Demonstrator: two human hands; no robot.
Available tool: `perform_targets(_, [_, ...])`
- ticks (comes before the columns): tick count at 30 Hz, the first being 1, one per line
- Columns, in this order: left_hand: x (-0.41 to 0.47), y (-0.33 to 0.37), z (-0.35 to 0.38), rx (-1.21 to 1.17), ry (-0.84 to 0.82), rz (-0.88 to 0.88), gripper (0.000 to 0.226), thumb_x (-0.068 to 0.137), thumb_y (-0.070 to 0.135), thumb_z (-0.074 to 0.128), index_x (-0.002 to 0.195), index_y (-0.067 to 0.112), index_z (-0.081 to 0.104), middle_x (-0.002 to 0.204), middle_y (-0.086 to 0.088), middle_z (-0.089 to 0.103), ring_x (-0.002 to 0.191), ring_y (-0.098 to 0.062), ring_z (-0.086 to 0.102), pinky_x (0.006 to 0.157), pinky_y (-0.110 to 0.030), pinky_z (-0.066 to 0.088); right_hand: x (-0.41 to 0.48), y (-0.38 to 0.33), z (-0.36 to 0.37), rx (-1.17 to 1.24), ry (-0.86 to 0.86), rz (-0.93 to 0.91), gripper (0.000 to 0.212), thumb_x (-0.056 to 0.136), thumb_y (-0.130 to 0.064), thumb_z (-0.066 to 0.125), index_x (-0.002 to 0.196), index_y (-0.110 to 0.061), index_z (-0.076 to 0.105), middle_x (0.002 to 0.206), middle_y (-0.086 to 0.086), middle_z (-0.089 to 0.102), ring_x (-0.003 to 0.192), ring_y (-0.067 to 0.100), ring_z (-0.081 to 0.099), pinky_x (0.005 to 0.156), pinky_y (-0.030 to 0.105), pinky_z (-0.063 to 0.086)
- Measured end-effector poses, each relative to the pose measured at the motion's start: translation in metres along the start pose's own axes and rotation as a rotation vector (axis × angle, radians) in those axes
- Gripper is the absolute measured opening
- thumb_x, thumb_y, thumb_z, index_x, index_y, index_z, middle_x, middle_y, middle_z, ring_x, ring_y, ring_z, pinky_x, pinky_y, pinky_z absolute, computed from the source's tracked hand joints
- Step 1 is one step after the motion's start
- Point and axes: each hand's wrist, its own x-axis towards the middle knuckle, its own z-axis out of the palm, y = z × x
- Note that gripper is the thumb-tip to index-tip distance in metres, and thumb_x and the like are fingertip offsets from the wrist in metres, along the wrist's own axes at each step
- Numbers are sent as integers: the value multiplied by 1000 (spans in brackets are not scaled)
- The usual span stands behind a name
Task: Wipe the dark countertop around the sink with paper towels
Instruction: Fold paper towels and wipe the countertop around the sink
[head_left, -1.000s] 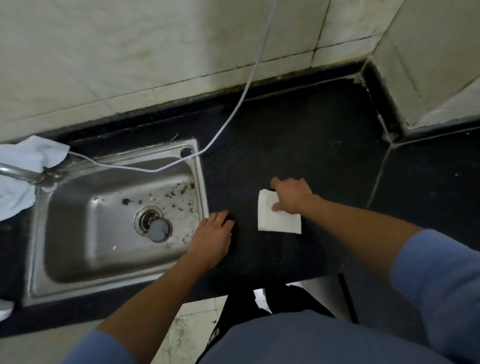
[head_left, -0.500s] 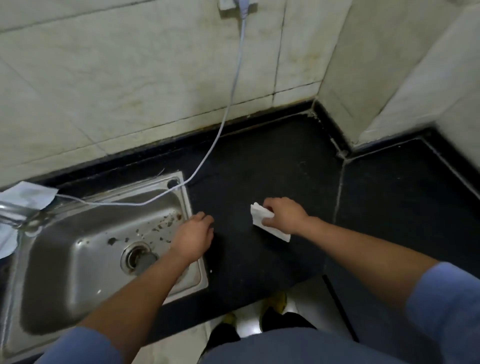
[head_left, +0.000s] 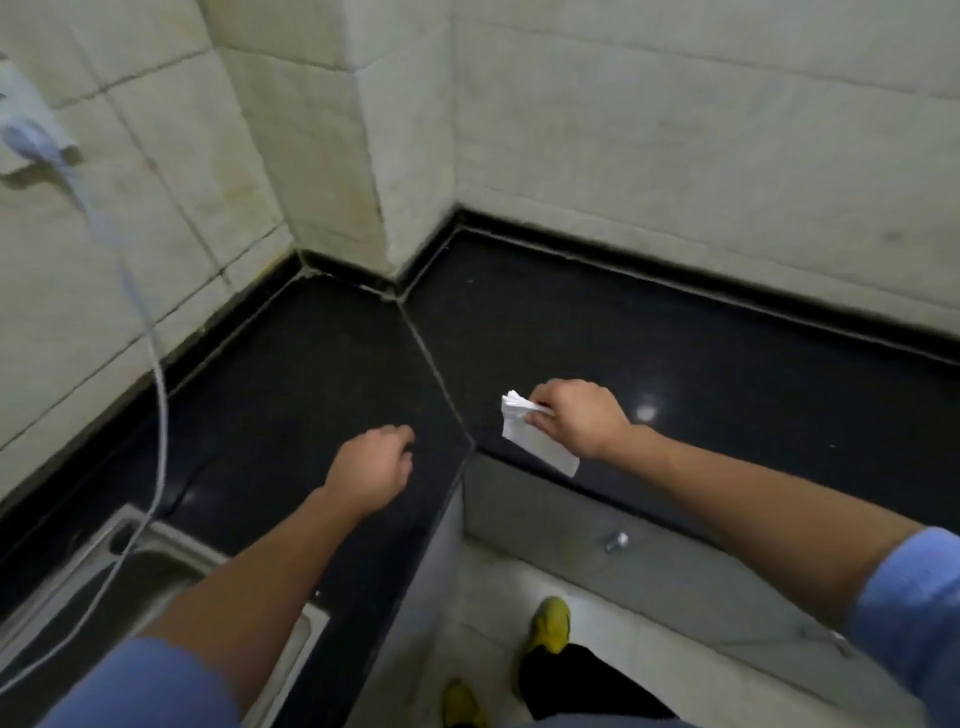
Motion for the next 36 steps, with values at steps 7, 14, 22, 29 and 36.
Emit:
perform_targets(7, [38,176,11,136,-46,368,26,92,28,48,116,18,56,113,-6,62,102,-29,60,81,-38,48,-165,132,-25,-4,144,384,25,94,-45,49,97,-23,60,100,-2,64,93,27,60,67,34,43])
perform_targets(14, [43,367,56,173,-74,620,25,92,28,49,113,18,57,112,-6,63,102,-29,60,80,-38,50,-333,246,-32,21,193,652,23,93,-43,50,101,-24,62,102,-3,65,93,24,61,69,34,45])
perform_targets(22, [5,627,136,60,-148,884,22,92,27,48,111,19,57,110,-2,64,100,-27,59,77,-35,46,-525,375,-57,0,213,919,22,91,-42,53,99,-26,64,101,-2,66,96,26,61,68,33,42])
perform_targets(29, [17,760,167,97,-192,1057,25,93,27,48,114,18,57,109,-3,64,98,-26,60,76,-36,48,-622,453,-70,35,258,1077,20,90,-40,53,95,-25,64,97,0,65,94,27,60,64,33,39])
perform_targets(36, [64,903,192,99,-180,1199,25,93,29,48,114,19,57,110,-3,63,97,-26,60,76,-36,49,-678,552,-104,72,301,1165,17,93,-42,55,86,-26,57,88,-1,63,84,24,58,65,38,47])
